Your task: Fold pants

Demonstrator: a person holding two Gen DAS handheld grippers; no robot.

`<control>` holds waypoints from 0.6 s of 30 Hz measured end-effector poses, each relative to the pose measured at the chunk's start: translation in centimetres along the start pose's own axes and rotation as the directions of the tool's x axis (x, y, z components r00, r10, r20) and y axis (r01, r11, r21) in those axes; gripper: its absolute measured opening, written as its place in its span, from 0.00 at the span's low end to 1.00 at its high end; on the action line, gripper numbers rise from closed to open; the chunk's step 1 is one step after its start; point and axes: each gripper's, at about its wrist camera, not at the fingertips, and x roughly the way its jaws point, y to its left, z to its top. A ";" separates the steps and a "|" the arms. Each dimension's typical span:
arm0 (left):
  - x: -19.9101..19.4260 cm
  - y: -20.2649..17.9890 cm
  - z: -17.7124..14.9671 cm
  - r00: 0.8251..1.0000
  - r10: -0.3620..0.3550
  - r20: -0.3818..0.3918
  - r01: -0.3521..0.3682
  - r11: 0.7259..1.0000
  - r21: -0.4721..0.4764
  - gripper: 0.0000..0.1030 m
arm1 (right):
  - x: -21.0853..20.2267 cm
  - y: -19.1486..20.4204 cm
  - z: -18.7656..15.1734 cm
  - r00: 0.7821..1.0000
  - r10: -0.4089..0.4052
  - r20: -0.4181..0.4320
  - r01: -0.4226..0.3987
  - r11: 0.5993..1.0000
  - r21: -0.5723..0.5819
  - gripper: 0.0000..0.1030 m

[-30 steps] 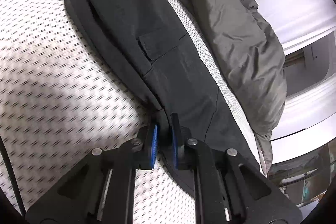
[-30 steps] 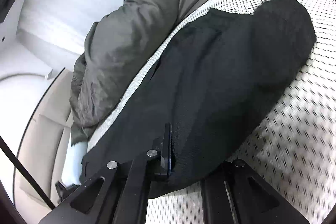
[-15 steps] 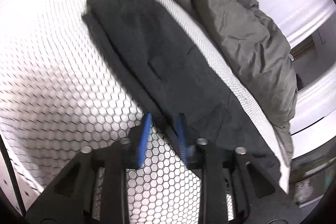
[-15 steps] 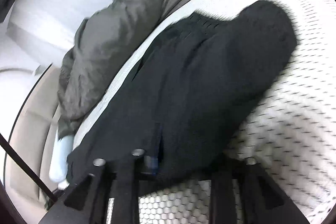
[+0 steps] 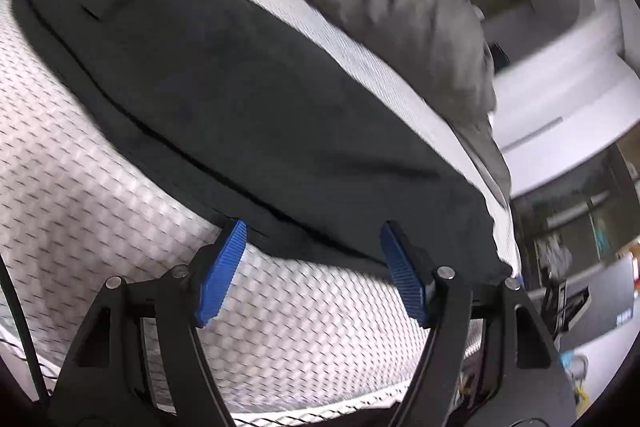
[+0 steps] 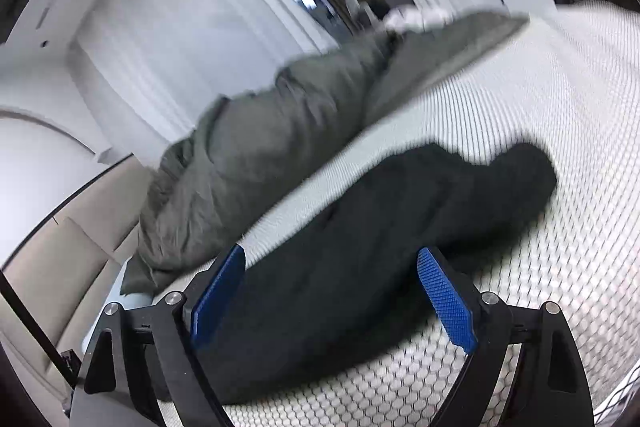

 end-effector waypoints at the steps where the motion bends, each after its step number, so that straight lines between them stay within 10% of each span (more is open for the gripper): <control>1: 0.0 -0.1 -0.2 1.000 -0.009 -0.002 0.009 1.000 0.000 0.65 | -0.6 0.1 0.1 0.999 -0.014 0.040 0.014 1.000 -0.006 0.87; 5: 0.4 -0.2 -0.7 0.999 -0.035 -0.013 0.034 0.999 -0.025 0.65 | -2.4 -0.8 0.3 0.993 -0.033 0.111 0.030 0.999 0.030 0.89; 10: 3.6 -1.2 -1.0 0.998 0.002 -0.069 -0.006 0.999 -0.052 0.65 | 0.1 -0.9 -0.2 0.996 0.068 -0.059 -0.066 0.997 0.033 0.89; 18: 5.1 -2.1 -0.8 1.000 0.016 -0.010 -0.017 0.995 -0.096 0.58 | 5.7 1.7 -4.0 0.920 0.094 -0.380 -0.130 0.989 -0.070 0.89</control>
